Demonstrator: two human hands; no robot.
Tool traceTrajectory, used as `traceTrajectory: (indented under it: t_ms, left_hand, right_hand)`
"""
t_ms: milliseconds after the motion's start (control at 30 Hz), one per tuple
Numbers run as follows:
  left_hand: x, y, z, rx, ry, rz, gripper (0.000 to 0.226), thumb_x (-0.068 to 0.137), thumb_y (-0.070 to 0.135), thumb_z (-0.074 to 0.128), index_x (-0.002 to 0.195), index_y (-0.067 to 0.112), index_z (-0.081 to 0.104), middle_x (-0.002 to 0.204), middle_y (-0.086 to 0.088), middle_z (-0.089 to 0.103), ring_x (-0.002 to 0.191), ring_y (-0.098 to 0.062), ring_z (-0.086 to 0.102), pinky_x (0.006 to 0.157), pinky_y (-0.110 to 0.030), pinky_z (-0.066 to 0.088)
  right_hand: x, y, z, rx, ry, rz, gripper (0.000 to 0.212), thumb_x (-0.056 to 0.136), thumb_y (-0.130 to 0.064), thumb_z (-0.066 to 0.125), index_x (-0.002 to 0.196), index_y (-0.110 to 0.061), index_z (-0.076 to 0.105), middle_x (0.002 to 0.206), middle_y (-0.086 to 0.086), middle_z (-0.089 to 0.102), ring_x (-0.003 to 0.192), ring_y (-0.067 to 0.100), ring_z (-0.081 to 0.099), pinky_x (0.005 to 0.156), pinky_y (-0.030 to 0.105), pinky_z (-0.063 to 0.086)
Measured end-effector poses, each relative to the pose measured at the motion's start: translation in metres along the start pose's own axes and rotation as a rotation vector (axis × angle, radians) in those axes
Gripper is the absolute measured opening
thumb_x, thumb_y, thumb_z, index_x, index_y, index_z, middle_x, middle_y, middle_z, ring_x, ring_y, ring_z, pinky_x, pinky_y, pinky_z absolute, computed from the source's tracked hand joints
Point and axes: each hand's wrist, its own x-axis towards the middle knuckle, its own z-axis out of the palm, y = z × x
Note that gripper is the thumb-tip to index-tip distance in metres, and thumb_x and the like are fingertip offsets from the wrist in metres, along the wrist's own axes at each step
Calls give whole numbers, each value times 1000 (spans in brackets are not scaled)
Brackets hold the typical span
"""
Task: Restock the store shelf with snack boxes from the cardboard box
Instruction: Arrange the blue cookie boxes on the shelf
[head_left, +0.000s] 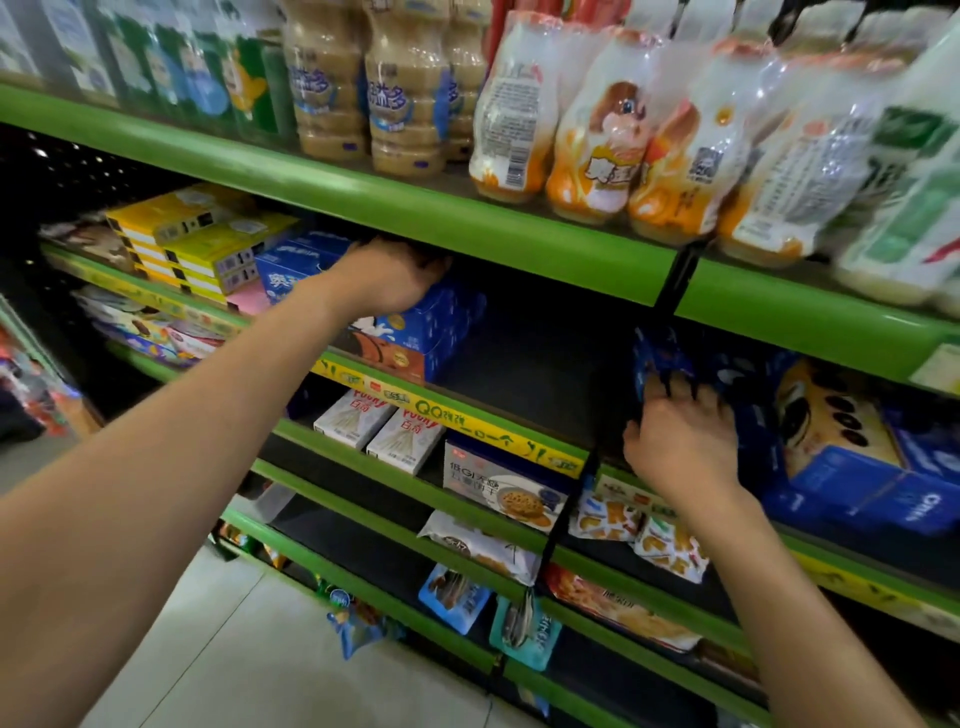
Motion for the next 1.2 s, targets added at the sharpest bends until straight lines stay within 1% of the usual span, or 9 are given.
traceTrajectory:
  t_ms: [200, 333, 467, 567, 767, 900, 1033, 1133, 1200]
  left_hand:
    - [-36, 58, 11, 18, 140, 282, 37, 98, 26, 51, 132, 17, 62, 137, -14, 57, 128, -35, 47, 106, -39, 36]
    - [-64, 93, 47, -200, 21, 391, 37, 99, 21, 52, 134, 10, 59, 136, -10, 58, 127, -26, 49, 106, -29, 32]
    - [-75, 96, 82, -345, -146, 282, 42, 101, 28, 50, 141, 17, 51, 141, -2, 50, 130, -18, 45, 103, -23, 33]
    - [-76, 90, 91, -545, -147, 161, 43, 98, 29, 54, 140, 20, 52, 137, 2, 51, 127, -13, 47, 101, -24, 35]
    - [-79, 91, 91, -1032, -114, -121, 46, 97, 42, 55, 139, 24, 49, 113, 14, 63, 103, -5, 64, 93, -24, 49]
    - [-82, 99, 86, -1432, -224, -261, 38, 98, 42, 55, 131, 24, 48, 116, -5, 70, 95, -21, 73, 86, -37, 59]
    - [-87, 82, 83, -1630, -214, -308, 51, 94, 45, 60, 132, 12, 53, 116, -11, 71, 101, -31, 71, 85, -46, 59]
    - [-93, 71, 84, -1758, -278, -317, 63, 84, 49, 67, 131, 9, 54, 120, -14, 69, 107, -34, 68, 81, -47, 59]
    - [-95, 74, 88, -1752, -279, -317, 50, 84, 42, 71, 120, 9, 58, 117, -13, 70, 104, -32, 69, 82, -49, 58]
  right_hand:
    - [-7, -8, 15, 361, 121, -191, 64, 90, -19, 60, 149, -9, 38, 153, 10, 37, 138, 29, 30, 110, 42, 37]
    - [-6, -1, 25, 611, 132, -108, 73, 83, -23, 72, 147, -12, 38, 149, 13, 36, 132, 33, 37, 105, 42, 39]
    - [1, 9, 28, 878, 59, -10, 57, 82, -30, 74, 131, -31, 46, 102, -11, 62, 88, 13, 61, 72, 29, 47]
    - [6, 13, 24, 1400, -22, 168, 37, 84, -22, 75, 116, -29, 58, 105, -8, 69, 89, 11, 69, 68, 21, 49]
    - [-4, 3, 10, 2081, -246, 257, 19, 89, -7, 62, 106, -15, 62, 103, 6, 76, 88, 18, 74, 66, 34, 58]
    - [-19, -15, 7, 1899, -347, 85, 32, 87, -5, 65, 116, -18, 58, 104, 3, 74, 88, 20, 74, 68, 38, 60]
    - [-23, -6, 1, 1447, -169, -174, 72, 80, -3, 78, 133, -36, 43, 119, -21, 60, 102, 3, 67, 79, 21, 56]
    - [-31, -4, 0, 1033, -33, -324, 75, 79, -13, 80, 126, -51, 37, 121, -32, 47, 106, -2, 58, 84, 20, 52]
    - [-40, -6, 3, 906, 29, -464, 74, 75, -23, 82, 126, -49, 35, 125, -40, 34, 115, -4, 46, 94, 22, 45]
